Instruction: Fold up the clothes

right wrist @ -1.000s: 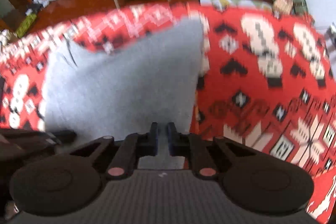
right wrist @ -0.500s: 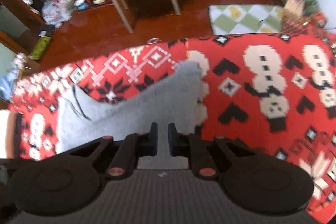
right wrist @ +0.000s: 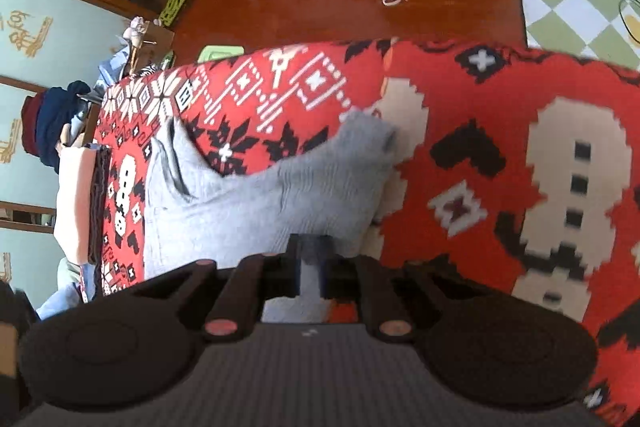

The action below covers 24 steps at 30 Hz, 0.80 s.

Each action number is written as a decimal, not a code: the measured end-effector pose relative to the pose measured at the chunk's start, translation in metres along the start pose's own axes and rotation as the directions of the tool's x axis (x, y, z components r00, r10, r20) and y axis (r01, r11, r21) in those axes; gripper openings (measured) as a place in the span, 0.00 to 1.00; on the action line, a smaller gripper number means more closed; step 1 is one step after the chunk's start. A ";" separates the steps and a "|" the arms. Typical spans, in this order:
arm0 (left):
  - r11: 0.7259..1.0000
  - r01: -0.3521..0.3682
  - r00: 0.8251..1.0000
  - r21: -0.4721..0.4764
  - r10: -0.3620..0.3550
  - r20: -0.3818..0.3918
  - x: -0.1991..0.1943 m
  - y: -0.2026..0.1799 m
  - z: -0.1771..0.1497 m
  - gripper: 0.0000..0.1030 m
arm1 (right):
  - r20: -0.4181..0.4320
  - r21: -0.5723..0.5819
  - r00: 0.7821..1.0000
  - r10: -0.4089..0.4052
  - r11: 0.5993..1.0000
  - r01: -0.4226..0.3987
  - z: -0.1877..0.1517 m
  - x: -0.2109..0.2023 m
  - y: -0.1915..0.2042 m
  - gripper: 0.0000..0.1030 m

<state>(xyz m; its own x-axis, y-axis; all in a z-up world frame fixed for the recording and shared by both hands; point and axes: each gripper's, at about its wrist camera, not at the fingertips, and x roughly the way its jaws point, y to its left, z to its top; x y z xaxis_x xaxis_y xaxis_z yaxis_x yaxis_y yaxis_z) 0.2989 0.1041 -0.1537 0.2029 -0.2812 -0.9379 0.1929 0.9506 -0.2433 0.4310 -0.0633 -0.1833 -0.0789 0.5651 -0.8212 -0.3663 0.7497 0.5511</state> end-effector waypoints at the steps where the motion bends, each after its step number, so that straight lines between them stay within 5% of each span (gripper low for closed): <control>1: 1.000 -0.004 1.000 0.002 0.004 -0.005 0.000 -0.001 0.000 0.07 | 0.005 -0.011 1.000 -0.003 1.000 0.003 0.003 0.001 -0.001 0.04; 11: 0.998 -0.045 0.999 -0.042 0.044 -0.022 -0.001 -0.014 -0.014 0.07 | 0.030 -0.068 0.997 -0.068 0.995 0.070 0.033 0.002 -0.010 0.01; 24: 0.998 -0.057 0.997 -0.025 0.056 -0.044 0.001 -0.031 -0.027 0.07 | 0.057 -0.132 0.993 -0.106 0.985 0.113 0.011 -0.018 0.030 0.10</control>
<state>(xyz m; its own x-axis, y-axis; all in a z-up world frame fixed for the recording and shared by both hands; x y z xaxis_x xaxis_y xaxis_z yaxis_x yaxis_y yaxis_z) 0.2673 0.0776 -0.1536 0.1705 -0.2217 -0.9601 0.1565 0.9681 -0.1958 0.4318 -0.0469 -0.1498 0.0134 0.5013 -0.8652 -0.4919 0.7566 0.4308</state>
